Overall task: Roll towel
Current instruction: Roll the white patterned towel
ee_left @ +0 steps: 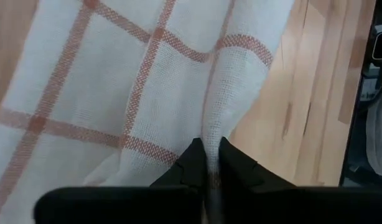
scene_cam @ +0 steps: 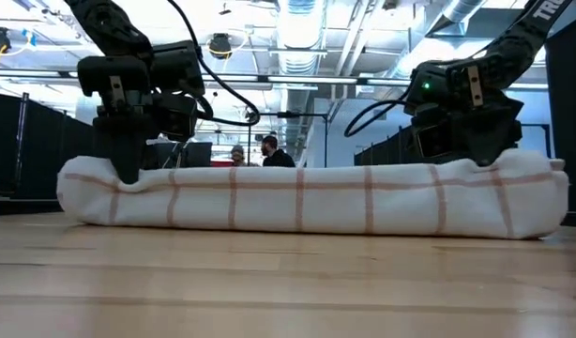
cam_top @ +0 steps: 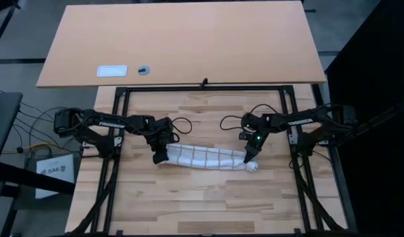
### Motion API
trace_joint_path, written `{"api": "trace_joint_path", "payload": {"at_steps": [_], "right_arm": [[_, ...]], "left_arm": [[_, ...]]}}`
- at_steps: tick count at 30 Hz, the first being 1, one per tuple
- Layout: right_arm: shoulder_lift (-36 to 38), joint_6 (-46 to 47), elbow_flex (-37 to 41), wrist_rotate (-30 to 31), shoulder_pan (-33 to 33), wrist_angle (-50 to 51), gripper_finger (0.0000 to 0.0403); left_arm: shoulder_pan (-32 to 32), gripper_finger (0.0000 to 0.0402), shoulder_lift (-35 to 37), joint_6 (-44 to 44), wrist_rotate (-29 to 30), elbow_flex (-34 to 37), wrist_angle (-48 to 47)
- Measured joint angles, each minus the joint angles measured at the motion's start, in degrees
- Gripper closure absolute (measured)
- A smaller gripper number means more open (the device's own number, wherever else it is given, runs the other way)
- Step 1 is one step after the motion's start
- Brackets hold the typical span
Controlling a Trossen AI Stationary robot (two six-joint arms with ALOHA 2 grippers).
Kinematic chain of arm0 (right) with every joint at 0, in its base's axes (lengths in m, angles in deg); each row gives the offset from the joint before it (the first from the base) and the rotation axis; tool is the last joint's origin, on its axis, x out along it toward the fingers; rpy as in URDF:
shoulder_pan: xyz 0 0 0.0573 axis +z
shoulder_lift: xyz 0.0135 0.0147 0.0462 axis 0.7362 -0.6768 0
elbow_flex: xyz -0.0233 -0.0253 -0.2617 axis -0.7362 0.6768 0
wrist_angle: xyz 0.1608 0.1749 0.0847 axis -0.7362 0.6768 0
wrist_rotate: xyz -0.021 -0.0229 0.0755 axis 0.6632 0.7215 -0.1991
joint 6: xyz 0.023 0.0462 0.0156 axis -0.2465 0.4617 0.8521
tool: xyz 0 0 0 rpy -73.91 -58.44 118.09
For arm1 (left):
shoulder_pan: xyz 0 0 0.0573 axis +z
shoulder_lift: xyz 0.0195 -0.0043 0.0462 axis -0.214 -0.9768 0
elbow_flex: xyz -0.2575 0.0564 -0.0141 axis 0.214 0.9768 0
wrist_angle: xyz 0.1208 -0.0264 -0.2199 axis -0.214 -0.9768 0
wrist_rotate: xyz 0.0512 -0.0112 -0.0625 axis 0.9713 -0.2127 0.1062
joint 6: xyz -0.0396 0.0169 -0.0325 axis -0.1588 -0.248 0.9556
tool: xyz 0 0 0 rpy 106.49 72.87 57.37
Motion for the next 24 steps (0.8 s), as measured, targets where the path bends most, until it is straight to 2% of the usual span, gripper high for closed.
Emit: {"api": "trace_joint_path", "payload": {"at_steps": [3, 9, 13, 16, 18, 24], "right_arm": [[0.00, 0.17, 0.00, 3.14, -0.28, 2.01, 0.0381], [0.02, -0.21, -0.03, 5.05, -1.76, 1.73, 0.0325], [0.87, -2.68, -0.37, 8.48, -4.97, 2.10, 0.0301], [2.15, -2.67, -0.42, 15.52, -6.48, 1.77, 0.0296], [3.79, -1.97, -0.42, 18.01, -7.32, 1.56, 0.0296], [7.81, 0.09, -0.77, 18.88, -7.51, 1.32, 0.0295]], "left_arm": [[0.25, 0.0358, 0.00, 0.70, 1.89, -0.02, -0.25], [1.90, 0.0304, 0.07, 1.00, 3.06, -0.06, -0.72], [4.08, 0.0278, 0.92, 0.80, 10.52, -2.16, -2.32], [4.36, 0.0272, 1.77, 0.99, 20.13, -3.65, -2.16], [4.54, 0.0271, 2.13, 1.89, 23.95, -4.91, -2.84], [4.75, 0.0273, 2.73, 2.81, 25.27, -7.77, -3.24]]}}
